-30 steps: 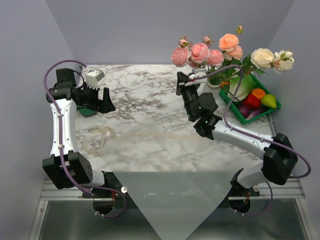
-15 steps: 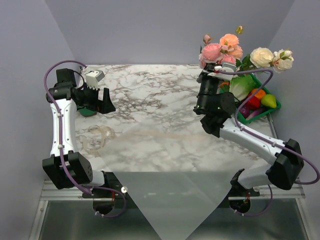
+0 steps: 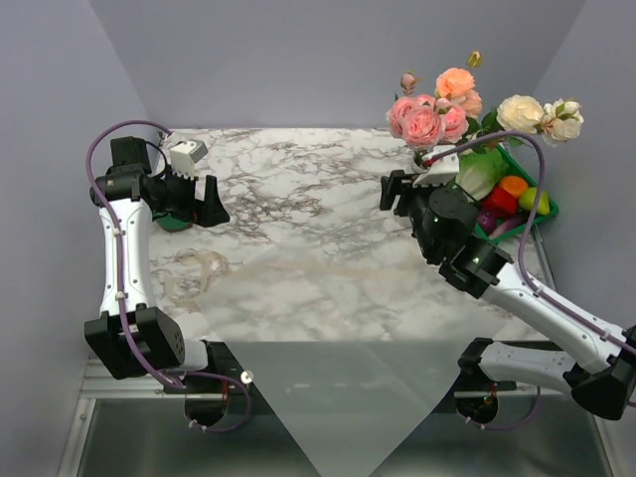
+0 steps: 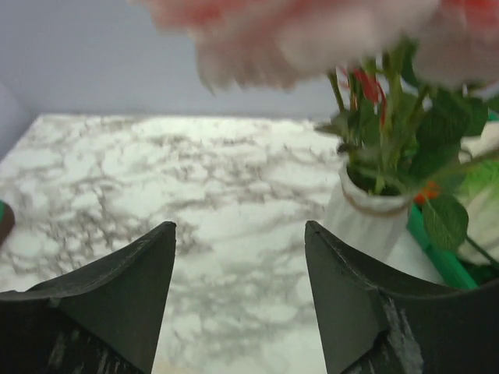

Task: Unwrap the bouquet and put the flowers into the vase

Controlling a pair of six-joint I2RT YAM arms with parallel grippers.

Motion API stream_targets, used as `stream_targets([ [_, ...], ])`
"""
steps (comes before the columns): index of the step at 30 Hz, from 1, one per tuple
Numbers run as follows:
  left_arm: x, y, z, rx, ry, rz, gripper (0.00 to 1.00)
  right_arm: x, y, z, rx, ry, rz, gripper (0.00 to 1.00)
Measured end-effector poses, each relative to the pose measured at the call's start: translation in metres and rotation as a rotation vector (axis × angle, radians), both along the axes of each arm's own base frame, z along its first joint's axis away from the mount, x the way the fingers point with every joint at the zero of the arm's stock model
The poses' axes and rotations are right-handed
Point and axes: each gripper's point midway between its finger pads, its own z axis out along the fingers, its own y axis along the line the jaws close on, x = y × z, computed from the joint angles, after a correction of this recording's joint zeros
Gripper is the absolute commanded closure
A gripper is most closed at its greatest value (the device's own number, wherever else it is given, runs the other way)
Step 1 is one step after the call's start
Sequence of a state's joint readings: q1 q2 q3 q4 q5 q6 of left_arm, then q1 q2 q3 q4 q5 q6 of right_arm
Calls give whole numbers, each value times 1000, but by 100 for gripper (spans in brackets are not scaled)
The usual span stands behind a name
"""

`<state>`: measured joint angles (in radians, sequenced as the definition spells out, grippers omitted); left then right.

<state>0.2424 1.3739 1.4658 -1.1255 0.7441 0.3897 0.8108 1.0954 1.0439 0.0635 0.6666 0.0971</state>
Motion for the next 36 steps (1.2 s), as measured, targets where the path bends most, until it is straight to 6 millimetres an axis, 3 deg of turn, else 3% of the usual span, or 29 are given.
stream_targets([
  [4,-2,1,4,10,-13,5,1,-29,-18,-42,-21,148,25,24],
  [7,-4,1,7,16,-25,10,1,-56,-35,-64,-6,235,45,16],
  [11,-6,1,10,17,-31,21,1,-86,-54,-82,36,323,56,10],
  [16,-8,0,10,13,-30,32,1,-107,-60,-93,41,388,103,8],
  [27,-11,0,-1,10,-10,46,1,-116,-57,-93,45,403,153,7],
  [29,-11,1,-3,14,-11,48,1,-116,-56,-94,45,404,156,0],
  [36,-11,2,-15,15,1,51,1,-115,-53,-97,37,419,164,0],
])
